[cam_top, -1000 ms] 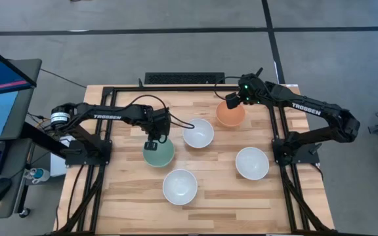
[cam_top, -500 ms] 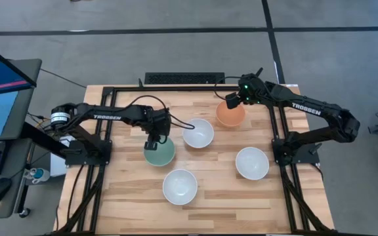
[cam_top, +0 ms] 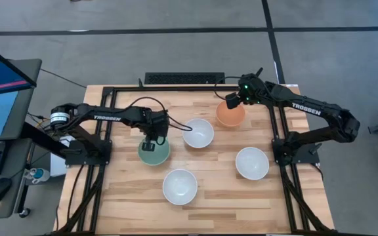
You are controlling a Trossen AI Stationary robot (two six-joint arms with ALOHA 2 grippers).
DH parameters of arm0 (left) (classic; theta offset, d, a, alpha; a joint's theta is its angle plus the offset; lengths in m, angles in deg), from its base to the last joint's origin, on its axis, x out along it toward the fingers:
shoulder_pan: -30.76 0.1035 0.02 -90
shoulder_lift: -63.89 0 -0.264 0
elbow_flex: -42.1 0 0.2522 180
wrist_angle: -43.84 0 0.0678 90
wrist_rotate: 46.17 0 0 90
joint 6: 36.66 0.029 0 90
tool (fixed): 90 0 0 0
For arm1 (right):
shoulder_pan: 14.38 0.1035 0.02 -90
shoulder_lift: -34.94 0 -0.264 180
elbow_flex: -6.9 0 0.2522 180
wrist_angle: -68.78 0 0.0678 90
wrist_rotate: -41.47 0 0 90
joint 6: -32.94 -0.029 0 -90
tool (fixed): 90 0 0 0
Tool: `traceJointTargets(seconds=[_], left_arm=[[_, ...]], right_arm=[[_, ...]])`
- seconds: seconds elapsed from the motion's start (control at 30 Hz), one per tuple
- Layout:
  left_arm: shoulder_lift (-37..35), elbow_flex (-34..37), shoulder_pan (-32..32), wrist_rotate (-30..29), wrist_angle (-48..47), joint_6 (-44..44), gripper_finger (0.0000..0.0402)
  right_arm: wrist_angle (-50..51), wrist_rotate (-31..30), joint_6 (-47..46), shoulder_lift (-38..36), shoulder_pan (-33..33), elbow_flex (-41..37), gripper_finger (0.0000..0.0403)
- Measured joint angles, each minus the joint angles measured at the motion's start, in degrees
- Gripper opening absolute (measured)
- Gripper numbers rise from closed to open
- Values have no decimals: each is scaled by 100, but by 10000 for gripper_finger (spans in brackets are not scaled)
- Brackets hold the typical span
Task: Nest bowls inside each other
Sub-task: Stack the green bowl on top of the middle white bowl
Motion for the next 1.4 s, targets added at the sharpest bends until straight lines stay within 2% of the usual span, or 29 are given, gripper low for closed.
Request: traceJointTargets(seconds=[0.17,0.53,0.67,0.8,0.93,1.07,1.17,1.33,1.4], left_arm=[[5,-211,0,161,-181,-57,4],[18,-1489,-4,387,-384,-366,1],[465,-2049,-10,273,-930,-456,0],[1316,-3046,-156,-269,-1764,-57,0],[1989,-4021,-113,59,-2291,206,0],[2188,-4828,-15,183,-2421,356,0],[2177,-5191,149,461,-2263,335,0],[2275,-5401,423,452,-2305,265,0],[2400,-5399,462,438,-2397,263,0]], right_arm=[[0,0,0,0,0,0,260],[-4,-17,0,0,-48,0,260],[0,-17,0,0,-47,0,260],[86,-20,0,9,-33,0,260],[282,-17,-1,11,14,0,260],[506,-91,0,11,86,0,260],[502,-134,0,11,141,0,260],[525,-761,4,11,117,0,260],[445,-767,4,-5,38,0,260]])
